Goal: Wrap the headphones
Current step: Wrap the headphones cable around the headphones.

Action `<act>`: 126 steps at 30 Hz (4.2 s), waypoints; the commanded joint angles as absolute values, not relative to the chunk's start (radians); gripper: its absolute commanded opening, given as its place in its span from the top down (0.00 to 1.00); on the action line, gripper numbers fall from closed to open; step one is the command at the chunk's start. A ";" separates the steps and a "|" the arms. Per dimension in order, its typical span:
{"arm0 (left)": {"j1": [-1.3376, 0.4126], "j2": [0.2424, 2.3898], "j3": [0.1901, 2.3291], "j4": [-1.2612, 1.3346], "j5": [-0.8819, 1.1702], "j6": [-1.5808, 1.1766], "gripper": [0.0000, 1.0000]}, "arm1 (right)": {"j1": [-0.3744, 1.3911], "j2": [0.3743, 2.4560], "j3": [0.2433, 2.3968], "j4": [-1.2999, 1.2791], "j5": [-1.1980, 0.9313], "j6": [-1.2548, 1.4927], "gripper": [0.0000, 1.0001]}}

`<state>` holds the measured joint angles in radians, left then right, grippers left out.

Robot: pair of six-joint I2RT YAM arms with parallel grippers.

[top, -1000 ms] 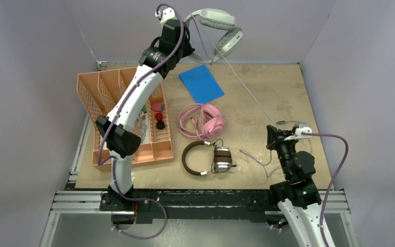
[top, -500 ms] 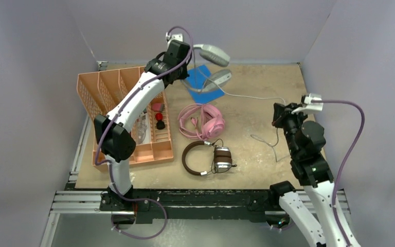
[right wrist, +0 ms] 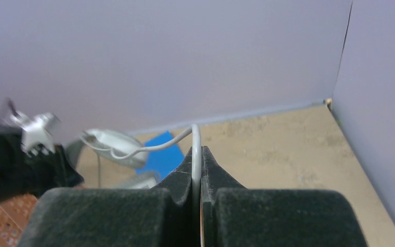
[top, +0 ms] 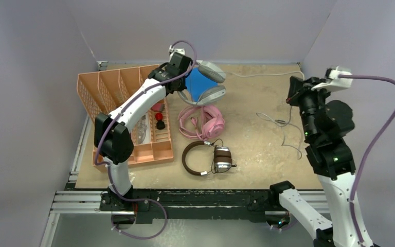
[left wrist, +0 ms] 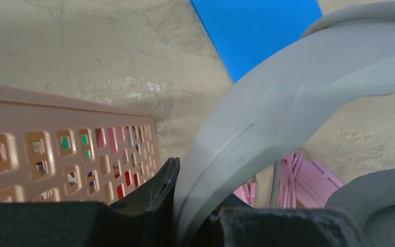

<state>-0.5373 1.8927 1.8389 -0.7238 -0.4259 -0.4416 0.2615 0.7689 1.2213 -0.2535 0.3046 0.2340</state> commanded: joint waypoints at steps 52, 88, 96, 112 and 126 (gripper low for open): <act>-0.434 2.100 2.556 -0.631 -0.409 -0.792 1.00 | 0.260 0.591 0.984 -0.394 -0.796 0.057 1.00; -0.431 1.700 2.374 -0.526 0.274 -0.847 1.00 | 0.240 0.713 0.672 -0.196 -0.075 0.307 1.00; -0.471 1.572 2.165 -0.614 0.423 -0.542 1.00 | -0.023 0.951 0.785 -0.151 -0.341 0.283 1.00; -1.191 1.664 1.977 -0.811 -0.208 -0.040 1.00 | -0.197 1.347 1.265 -0.356 -0.605 0.199 1.00; -1.104 1.762 1.731 -0.727 -0.670 -0.145 1.00 | -0.217 1.255 1.449 -0.508 -0.395 0.148 1.00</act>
<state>-1.1847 1.8149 1.8008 -0.7147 -0.6365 -0.0532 -0.1898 1.3151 1.3685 -0.5880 -0.4904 0.1551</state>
